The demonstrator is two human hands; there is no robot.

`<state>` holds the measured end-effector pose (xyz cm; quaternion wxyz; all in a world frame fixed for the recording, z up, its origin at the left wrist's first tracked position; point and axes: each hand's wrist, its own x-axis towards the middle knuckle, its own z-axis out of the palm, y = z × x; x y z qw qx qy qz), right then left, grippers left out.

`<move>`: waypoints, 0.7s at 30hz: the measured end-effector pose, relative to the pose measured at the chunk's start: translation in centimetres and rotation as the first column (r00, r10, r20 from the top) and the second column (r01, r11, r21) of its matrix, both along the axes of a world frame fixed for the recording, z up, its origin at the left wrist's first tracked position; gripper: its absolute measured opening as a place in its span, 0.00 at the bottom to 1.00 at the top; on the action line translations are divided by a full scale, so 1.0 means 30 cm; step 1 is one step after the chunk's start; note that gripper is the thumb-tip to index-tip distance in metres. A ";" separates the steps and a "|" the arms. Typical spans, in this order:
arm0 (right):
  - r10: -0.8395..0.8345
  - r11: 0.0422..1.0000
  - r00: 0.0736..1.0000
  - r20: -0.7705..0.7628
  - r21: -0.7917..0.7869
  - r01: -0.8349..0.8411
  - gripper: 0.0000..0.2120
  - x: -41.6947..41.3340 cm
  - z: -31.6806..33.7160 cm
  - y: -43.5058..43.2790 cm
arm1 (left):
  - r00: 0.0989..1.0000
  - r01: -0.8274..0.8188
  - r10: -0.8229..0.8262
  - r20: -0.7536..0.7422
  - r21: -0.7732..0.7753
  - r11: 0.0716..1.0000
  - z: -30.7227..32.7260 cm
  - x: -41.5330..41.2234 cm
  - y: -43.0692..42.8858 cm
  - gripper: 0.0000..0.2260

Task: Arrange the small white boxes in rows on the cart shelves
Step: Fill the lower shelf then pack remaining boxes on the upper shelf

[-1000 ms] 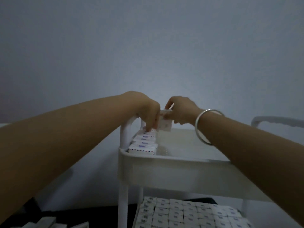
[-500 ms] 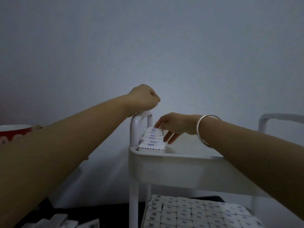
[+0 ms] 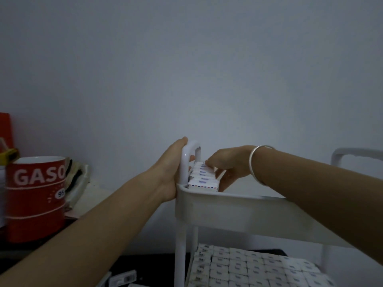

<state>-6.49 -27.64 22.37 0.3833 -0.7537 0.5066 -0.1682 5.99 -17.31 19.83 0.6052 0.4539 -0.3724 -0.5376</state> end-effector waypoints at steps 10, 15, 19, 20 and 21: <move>-0.079 0.987 0.986 -0.148 -0.148 0.057 0.17 0.018 -0.021 -0.022 | 0.998 -0.049 0.049 -0.026 -0.002 0.999 0.005 -0.019 0.029 0.25; -0.120 0.984 0.982 -0.145 -0.145 0.099 0.30 -0.011 -0.017 -0.003 | 0.987 -0.121 0.122 0.100 -0.017 0.993 -0.021 0.010 0.056 0.27; -0.145 0.928 0.976 -0.163 -0.366 0.077 0.28 -0.036 0.024 0.076 | 0.945 -0.200 0.216 0.246 -0.088 0.976 -0.078 0.062 0.135 0.24; -0.157 0.877 0.978 -0.139 -0.475 0.073 0.26 -0.040 0.033 0.111 | 0.939 -0.214 0.234 0.253 -0.107 0.971 -0.099 0.072 0.168 0.22; -0.163 0.800 0.982 -0.090 -0.595 0.078 0.24 -0.046 0.036 0.153 | 0.932 -0.224 0.251 0.261 -0.126 0.966 -0.124 0.081 0.203 0.18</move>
